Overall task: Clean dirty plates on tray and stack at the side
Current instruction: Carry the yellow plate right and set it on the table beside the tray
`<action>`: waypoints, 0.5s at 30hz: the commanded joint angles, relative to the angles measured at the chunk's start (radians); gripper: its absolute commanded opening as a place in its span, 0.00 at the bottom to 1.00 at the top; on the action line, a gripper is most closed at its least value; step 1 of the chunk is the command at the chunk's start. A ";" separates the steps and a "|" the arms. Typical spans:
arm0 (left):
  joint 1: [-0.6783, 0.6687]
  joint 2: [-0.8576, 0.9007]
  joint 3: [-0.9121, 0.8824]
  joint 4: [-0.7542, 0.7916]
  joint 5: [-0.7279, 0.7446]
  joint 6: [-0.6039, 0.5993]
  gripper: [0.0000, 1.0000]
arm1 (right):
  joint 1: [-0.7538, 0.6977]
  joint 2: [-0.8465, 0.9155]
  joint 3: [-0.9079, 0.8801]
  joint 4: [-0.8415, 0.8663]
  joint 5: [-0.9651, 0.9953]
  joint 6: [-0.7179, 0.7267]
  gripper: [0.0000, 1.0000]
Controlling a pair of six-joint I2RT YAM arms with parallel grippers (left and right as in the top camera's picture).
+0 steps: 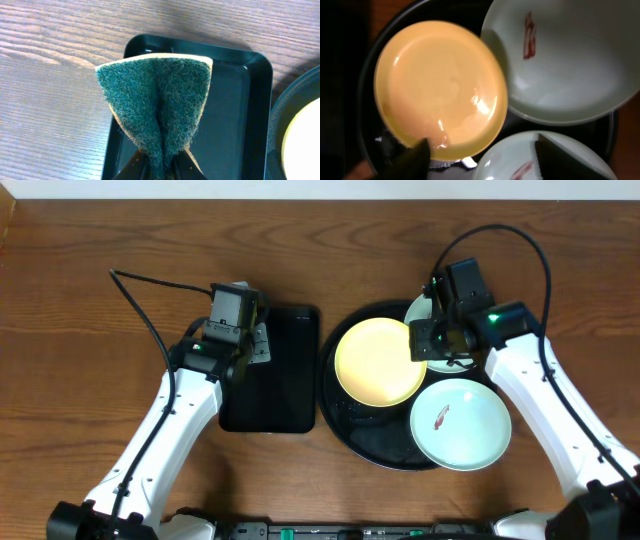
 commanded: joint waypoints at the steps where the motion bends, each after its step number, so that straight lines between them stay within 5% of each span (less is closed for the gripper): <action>1: 0.005 -0.012 0.019 -0.003 -0.002 0.005 0.14 | -0.016 0.064 -0.019 0.026 0.005 -0.097 0.68; 6: 0.005 -0.012 0.019 -0.007 -0.002 0.005 0.14 | -0.030 0.161 -0.019 0.123 0.011 -0.133 0.28; 15: 0.005 -0.012 0.019 -0.013 -0.002 0.005 0.14 | -0.041 0.275 -0.019 0.165 0.023 -0.153 0.32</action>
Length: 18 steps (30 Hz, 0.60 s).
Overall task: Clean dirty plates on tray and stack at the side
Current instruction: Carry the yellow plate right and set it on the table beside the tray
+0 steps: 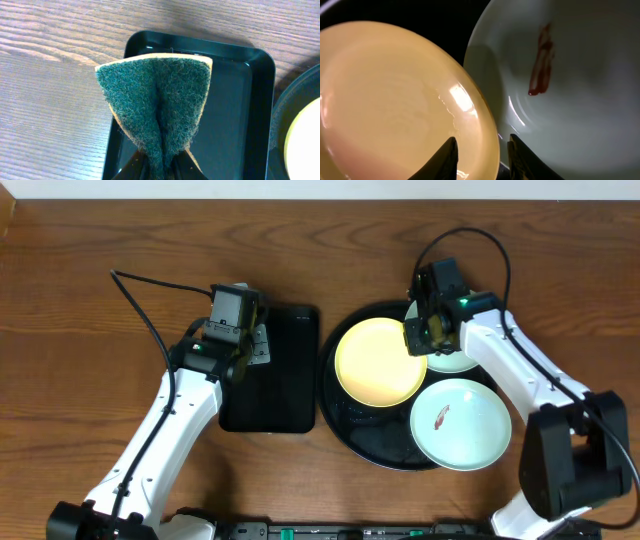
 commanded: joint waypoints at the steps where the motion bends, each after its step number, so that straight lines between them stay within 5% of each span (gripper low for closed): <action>1: 0.005 -0.012 0.019 0.000 -0.002 0.005 0.14 | -0.014 0.042 -0.006 -0.002 0.010 -0.027 0.32; 6: 0.005 -0.012 0.019 -0.001 -0.002 0.005 0.14 | -0.014 0.092 -0.006 0.000 0.011 -0.033 0.27; 10: 0.005 -0.012 0.019 -0.001 -0.002 0.005 0.14 | -0.014 0.090 -0.006 0.004 0.011 -0.034 0.01; 18: 0.005 -0.012 0.019 -0.001 -0.002 0.005 0.14 | -0.011 0.002 0.022 0.000 0.010 -0.042 0.01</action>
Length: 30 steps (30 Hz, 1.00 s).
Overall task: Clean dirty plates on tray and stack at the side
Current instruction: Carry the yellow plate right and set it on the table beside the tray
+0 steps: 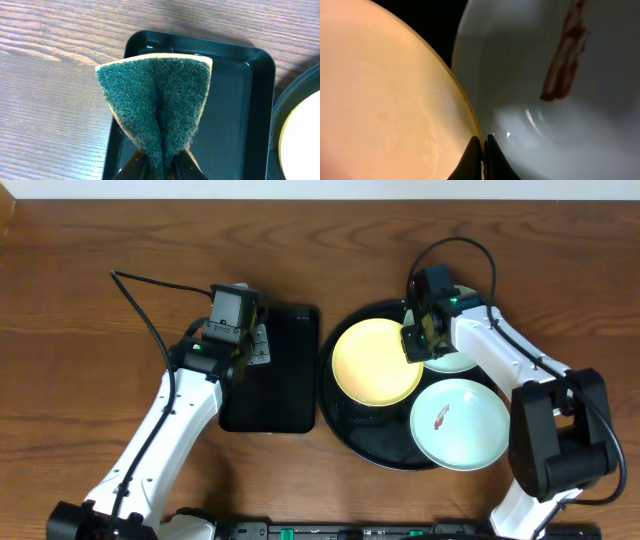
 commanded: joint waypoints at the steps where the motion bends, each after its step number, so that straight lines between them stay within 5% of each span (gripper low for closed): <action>1: 0.005 -0.012 0.019 0.000 -0.002 0.005 0.14 | -0.005 -0.090 0.027 -0.003 0.013 -0.021 0.01; 12: 0.005 -0.012 0.019 0.000 -0.003 0.005 0.14 | 0.000 -0.335 0.029 -0.096 0.012 0.097 0.01; 30: 0.005 -0.012 0.019 -0.005 -0.003 0.005 0.14 | 0.118 -0.344 0.029 -0.113 0.219 0.097 0.01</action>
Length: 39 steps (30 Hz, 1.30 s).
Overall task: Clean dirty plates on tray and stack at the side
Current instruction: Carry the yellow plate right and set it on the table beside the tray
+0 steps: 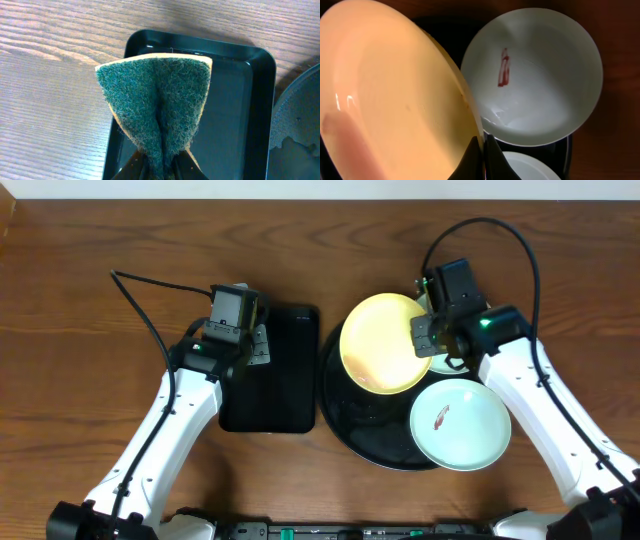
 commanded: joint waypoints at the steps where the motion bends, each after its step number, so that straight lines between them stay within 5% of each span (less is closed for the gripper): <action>1: 0.005 -0.012 0.019 -0.002 -0.003 0.005 0.15 | 0.033 -0.004 0.015 0.000 0.064 0.023 0.01; 9: 0.005 -0.012 0.019 -0.002 -0.003 0.005 0.15 | 0.144 -0.003 0.015 -0.016 0.425 0.060 0.01; 25: 0.005 -0.012 0.019 -0.002 -0.003 0.005 0.14 | 0.586 0.000 -0.032 -0.018 1.210 0.194 0.01; 39: 0.005 -0.012 0.019 -0.002 -0.003 0.005 0.15 | 0.579 0.000 -0.045 -0.005 1.137 0.268 0.01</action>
